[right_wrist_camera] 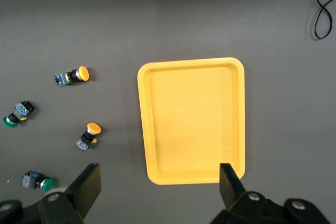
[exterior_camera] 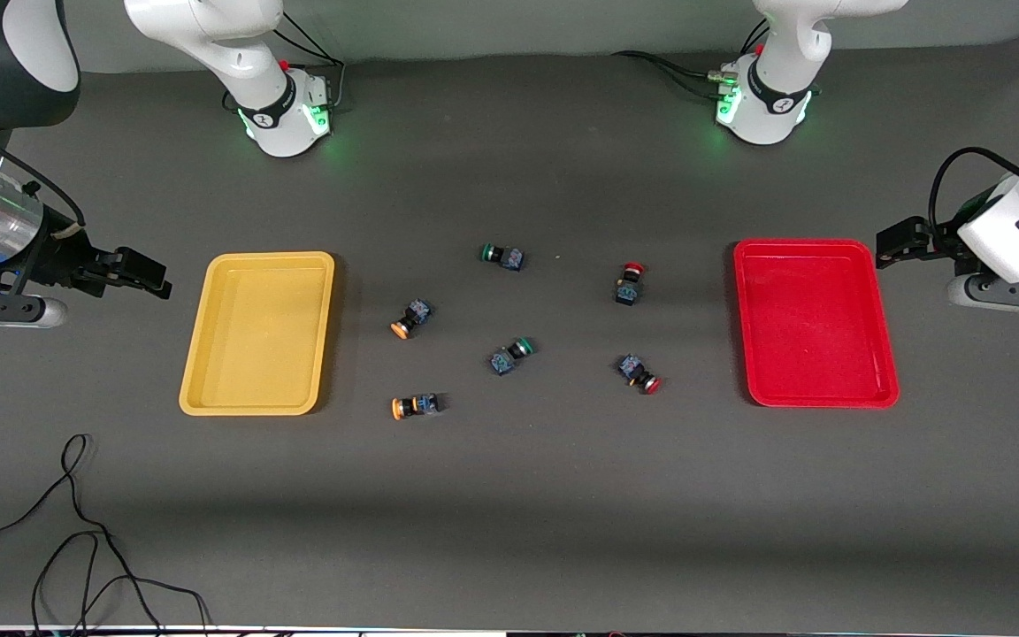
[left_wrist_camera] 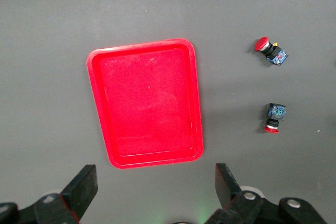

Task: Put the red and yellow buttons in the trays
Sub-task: 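Grasp a yellow button with the right gripper while the left gripper reaches out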

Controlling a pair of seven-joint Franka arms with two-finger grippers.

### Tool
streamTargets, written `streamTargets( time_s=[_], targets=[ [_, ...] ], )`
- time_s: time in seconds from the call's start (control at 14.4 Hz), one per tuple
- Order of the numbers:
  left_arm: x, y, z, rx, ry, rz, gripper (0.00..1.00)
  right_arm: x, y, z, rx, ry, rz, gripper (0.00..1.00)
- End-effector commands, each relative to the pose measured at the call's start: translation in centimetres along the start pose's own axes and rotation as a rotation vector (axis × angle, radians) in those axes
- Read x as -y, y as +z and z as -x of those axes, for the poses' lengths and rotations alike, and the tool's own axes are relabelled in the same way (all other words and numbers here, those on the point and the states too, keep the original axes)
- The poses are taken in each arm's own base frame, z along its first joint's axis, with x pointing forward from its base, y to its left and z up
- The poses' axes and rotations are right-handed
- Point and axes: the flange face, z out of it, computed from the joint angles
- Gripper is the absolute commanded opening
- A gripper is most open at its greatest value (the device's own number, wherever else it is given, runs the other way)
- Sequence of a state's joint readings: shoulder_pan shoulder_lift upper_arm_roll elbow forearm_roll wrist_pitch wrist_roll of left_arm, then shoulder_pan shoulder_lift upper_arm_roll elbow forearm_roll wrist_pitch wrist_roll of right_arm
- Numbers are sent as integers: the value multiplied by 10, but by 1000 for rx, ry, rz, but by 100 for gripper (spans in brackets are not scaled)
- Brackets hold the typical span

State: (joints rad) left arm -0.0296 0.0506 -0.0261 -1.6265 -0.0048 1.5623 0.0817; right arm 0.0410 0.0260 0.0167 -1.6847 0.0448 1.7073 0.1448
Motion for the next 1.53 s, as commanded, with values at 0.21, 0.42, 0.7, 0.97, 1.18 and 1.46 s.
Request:
streamTargets(
  time_s=[0.21, 0.42, 0.7, 0.97, 1.18, 1.46],
  targets=[
    [-3, -7, 8, -3, 2, -18, 100, 7, 13, -14, -9, -7, 19, 100],
    [-4, -6, 7, -1, -3, -18, 100, 41, 54, -24, 17, 22, 19, 100],
    [0, -2, 6, 7, -7, -11, 100, 140, 138, -19, 35, 265, 37, 100],
    [-51, 27, 12, 26, -31, -11, 100, 205, 239, 14, 20, 400, 36, 100],
    [-112, 64, 38, -8, -23, 12, 100, 229, 309, 50, 37, 445, 61, 100],
    [-235, 107, 72, -40, -22, 11, 100, 215, 360, 81, 49, 464, 65, 100]
  ],
)
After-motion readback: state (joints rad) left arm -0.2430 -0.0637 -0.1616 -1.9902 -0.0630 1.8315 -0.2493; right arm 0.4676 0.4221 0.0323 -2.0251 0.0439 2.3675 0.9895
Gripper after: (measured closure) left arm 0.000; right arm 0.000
